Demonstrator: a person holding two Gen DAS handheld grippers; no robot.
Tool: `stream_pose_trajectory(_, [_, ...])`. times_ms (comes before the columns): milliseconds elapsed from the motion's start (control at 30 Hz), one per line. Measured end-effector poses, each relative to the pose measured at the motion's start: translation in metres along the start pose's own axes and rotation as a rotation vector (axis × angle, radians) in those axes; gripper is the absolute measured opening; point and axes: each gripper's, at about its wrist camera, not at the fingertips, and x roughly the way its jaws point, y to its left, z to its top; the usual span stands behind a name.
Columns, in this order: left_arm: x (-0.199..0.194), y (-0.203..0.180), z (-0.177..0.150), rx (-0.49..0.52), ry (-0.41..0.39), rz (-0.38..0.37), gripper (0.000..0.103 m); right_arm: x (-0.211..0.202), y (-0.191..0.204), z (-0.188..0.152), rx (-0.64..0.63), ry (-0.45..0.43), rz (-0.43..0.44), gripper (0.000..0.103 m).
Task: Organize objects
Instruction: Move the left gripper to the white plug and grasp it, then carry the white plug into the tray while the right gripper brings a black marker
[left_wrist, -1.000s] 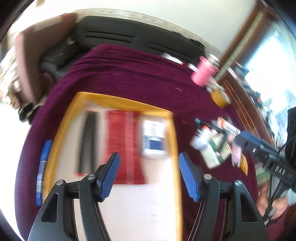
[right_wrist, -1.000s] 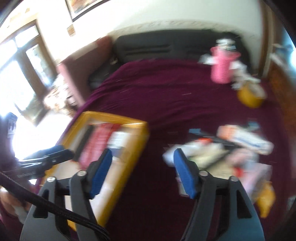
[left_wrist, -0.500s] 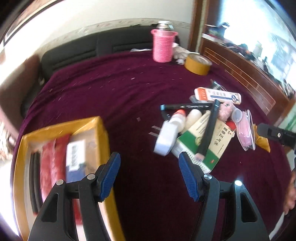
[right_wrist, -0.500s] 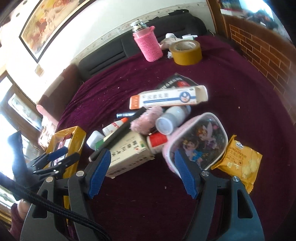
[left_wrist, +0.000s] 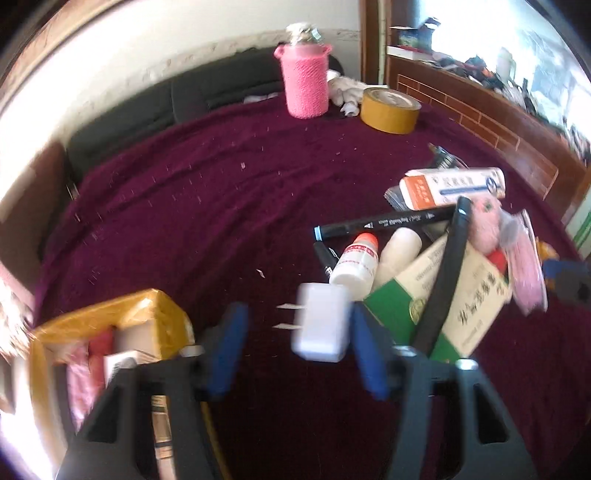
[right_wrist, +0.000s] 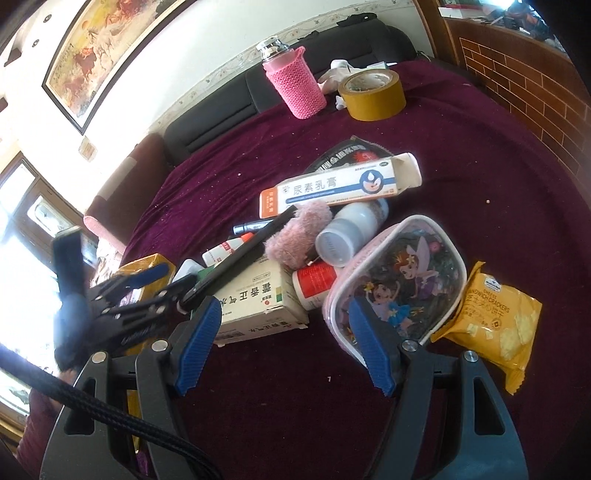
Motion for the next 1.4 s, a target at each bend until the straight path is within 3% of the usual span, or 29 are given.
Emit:
stream_pose_trajectory(233, [-0.006, 0.006, -0.007, -0.108, -0.026, -0.031, 0.023, 0.000, 0.002, 0.001, 0.002, 0.007, 0.011, 0.071])
stream_pose_trajectory(600, [-0.107, 0.023, -0.043, -0.218, -0.227, -0.187, 0.020, 0.008, 0.034, 0.005, -0.031, 0.043, 0.047, 0.071])
stream_pose_trajectory(700, [-0.134, 0.029, -0.062, -0.248, -0.279, -0.211, 0.020, 0.022, 0.048, 0.008, -0.037, 0.078, 0.057, 0.071])
stream_pose_trajectory(833, [-0.164, 0.035, -0.089, -0.276, -0.352, -0.198, 0.020, 0.055, 0.067, 0.015, -0.033, 0.129, -0.003, 0.070])
stream_pose_trajectory(933, [-0.175, 0.045, -0.105, -0.298, -0.374, -0.183, 0.020, 0.075, 0.078, 0.020, -0.031, 0.150, -0.077, 0.059])
stream_pose_trajectory(1033, [-0.182, 0.057, -0.125, -0.329, -0.381, -0.170, 0.020, 0.088, 0.093, 0.026, -0.071, 0.128, -0.217, 0.046])
stream_pose_trajectory(1133, [-0.186, 0.072, -0.143, -0.363, -0.398, -0.164, 0.020, 0.097, 0.101, 0.028, -0.105, 0.102, -0.276, 0.037])
stream_pose_trajectory(1200, [-0.186, 0.084, -0.154, -0.397, -0.399, -0.163, 0.020, 0.102, 0.104, 0.027, -0.132, 0.088, -0.357, 0.014])
stream_pose_trajectory(1400, [-0.187, 0.116, -0.182, -0.498, -0.404, -0.157, 0.020, 0.090, 0.092, 0.027, -0.074, 0.096, -0.282, 0.012])
